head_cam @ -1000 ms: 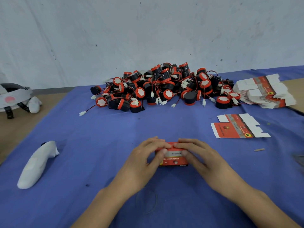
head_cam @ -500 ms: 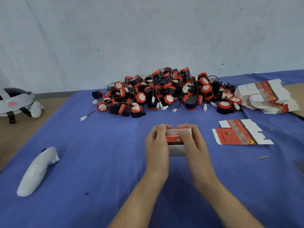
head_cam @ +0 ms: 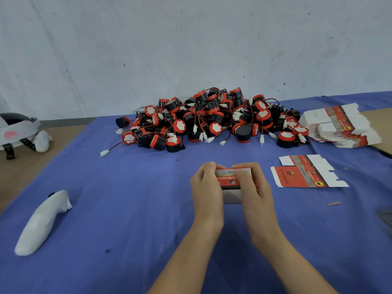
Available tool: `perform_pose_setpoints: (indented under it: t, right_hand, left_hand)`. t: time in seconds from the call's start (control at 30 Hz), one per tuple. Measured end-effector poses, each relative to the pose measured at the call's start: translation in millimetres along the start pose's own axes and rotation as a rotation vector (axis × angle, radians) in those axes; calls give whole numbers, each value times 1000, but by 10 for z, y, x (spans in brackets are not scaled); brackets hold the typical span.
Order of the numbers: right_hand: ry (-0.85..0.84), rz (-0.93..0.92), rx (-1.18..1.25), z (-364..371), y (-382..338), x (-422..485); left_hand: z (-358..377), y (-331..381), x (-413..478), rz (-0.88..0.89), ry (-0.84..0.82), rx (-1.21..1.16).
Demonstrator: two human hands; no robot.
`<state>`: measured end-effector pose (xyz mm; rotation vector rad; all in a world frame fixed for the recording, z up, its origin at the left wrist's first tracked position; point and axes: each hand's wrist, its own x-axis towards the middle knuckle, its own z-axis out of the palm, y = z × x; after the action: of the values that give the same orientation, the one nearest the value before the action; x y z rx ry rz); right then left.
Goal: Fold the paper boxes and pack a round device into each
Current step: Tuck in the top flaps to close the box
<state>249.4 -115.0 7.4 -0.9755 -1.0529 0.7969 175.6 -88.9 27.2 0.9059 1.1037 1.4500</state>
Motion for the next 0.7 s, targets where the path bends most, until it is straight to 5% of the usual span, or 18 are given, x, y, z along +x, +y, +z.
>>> perform_pose_setpoints:
  t: [0.7]
  right_hand:
    - [174,-15,7,-120,-39,108]
  left_hand:
    - [75,-17,-40,120,-269,46]
